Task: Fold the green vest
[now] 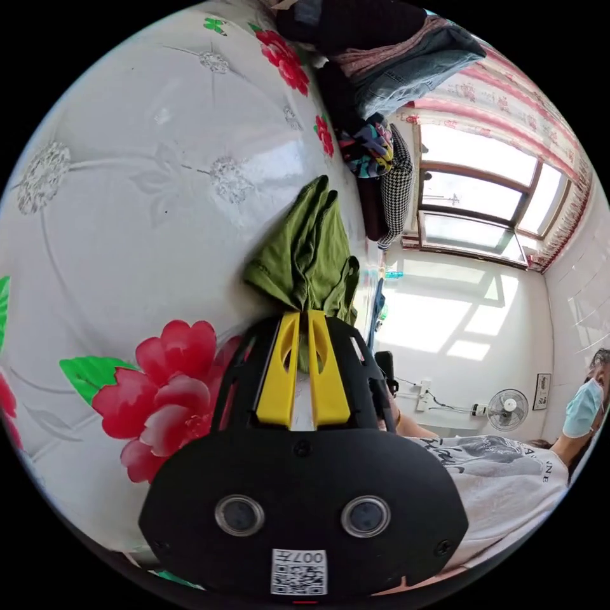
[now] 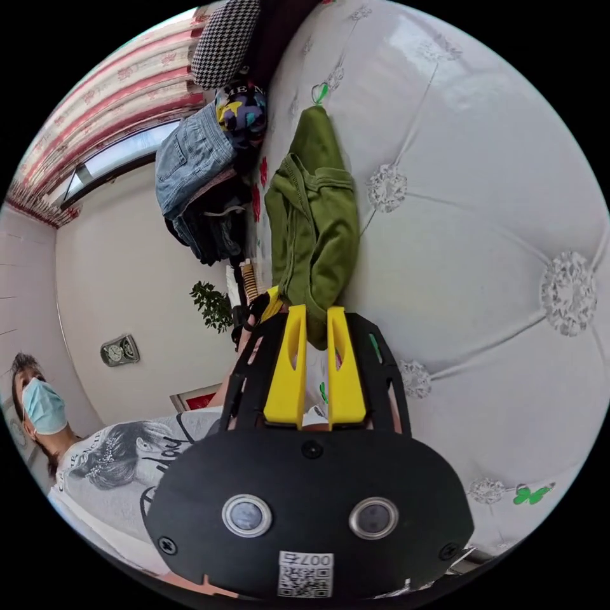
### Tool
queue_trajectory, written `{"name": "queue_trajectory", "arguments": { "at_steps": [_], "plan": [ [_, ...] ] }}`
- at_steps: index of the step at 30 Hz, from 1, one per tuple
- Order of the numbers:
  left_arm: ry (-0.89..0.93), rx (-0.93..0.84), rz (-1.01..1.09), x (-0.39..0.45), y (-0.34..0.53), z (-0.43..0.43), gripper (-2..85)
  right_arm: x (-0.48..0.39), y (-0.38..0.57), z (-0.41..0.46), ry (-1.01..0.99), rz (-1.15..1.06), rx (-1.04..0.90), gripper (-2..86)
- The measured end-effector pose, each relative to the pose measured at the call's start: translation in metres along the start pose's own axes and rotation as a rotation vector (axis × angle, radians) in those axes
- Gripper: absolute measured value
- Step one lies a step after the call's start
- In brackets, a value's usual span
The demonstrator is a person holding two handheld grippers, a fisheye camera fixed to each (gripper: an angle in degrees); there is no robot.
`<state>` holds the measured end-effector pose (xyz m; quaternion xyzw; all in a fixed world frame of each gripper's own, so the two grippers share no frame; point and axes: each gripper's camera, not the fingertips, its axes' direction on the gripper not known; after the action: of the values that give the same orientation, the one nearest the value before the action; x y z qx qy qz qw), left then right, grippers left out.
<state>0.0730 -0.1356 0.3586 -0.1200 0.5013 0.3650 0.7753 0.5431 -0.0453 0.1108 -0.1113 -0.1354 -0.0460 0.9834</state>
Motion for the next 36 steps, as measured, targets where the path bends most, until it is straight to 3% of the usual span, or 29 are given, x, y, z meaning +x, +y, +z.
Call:
{"name": "queue_trajectory", "arguments": {
  "at_steps": [3, 8, 12, 18, 22, 26, 29, 32, 36],
  "plan": [
    [0.124, 0.030, 0.020, 0.013, 0.008, -0.006, -0.5, -0.021, 0.003, -0.024, -0.019, -0.048, -0.008, 5.3],
    [0.076, -0.008, 0.196, 0.077, -0.015, 0.012, -0.7, -0.068, -0.020, -0.076, -0.088, -0.133, 0.022, 4.5],
    [0.181, 0.023, 0.355, 0.162, -0.087, 0.035, -0.7, -0.147, -0.080, -0.135, -0.113, -0.279, 0.102, 4.2],
    [0.244, 0.140, 0.718, 0.325, -0.158, 0.052, 0.0, -0.317, -0.133, -0.221, -0.083, -0.667, 0.286, 4.9],
    [0.160, 0.180, 0.732, 0.346, -0.185, 0.091, 3.4, -0.361, -0.157, -0.237, -0.040, -0.717, 0.391, 5.8],
    [-0.125, 0.104, 0.628, 0.277, -0.186, 0.154, 9.3, -0.320, -0.176, -0.220, 0.132, -0.683, 0.475, 6.3],
    [-0.355, -0.007, 0.508, 0.170, -0.134, 0.214, 10.7, -0.222, -0.166, -0.196, 0.262, -0.516, 0.447, 6.2],
    [-0.512, -0.133, 0.391, 0.071, -0.044, 0.262, 9.7, -0.107, -0.109, -0.193, 0.333, -0.309, 0.436, 5.8],
    [-0.678, -0.258, 0.372, 0.023, 0.082, 0.308, 8.9, -0.002, 0.009, -0.244, 0.726, -0.016, 0.502, 5.6]
  ]
}}
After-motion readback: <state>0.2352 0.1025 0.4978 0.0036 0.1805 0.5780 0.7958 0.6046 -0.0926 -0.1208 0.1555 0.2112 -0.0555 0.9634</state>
